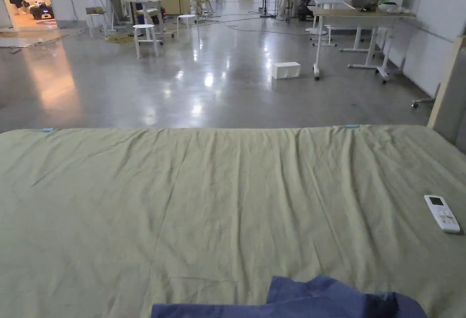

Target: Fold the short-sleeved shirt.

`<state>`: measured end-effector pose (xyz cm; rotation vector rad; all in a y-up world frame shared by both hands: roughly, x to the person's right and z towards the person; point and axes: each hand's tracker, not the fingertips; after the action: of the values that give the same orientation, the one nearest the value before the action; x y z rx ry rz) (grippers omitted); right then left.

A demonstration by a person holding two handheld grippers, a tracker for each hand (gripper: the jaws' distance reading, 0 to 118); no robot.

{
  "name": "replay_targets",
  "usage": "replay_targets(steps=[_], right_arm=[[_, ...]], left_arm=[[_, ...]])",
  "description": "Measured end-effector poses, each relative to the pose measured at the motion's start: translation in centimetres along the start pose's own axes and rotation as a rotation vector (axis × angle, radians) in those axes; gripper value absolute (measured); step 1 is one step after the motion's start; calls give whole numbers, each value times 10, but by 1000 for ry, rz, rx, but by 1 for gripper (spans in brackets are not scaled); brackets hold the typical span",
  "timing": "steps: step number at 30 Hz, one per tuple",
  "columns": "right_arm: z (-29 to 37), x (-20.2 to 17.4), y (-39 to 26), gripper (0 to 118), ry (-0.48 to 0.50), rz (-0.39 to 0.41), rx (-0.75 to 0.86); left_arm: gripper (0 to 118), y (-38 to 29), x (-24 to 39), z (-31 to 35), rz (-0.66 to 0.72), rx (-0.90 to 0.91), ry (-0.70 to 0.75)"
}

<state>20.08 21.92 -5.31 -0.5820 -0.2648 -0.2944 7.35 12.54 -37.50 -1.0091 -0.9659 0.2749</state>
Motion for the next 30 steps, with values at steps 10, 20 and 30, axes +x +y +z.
replay_targets(steps=[10,20,30], right_arm=[[-3,-59,48,0,317,77,173],[23,-108,69,0,459,205,290],[43,-105,55,0,444,295,335]], left_arm=[[93,-18,-7,302,-36,539,363],[59,-184,85,464,-376,908,986],[0,-269,105,446,-275,783,1024]])
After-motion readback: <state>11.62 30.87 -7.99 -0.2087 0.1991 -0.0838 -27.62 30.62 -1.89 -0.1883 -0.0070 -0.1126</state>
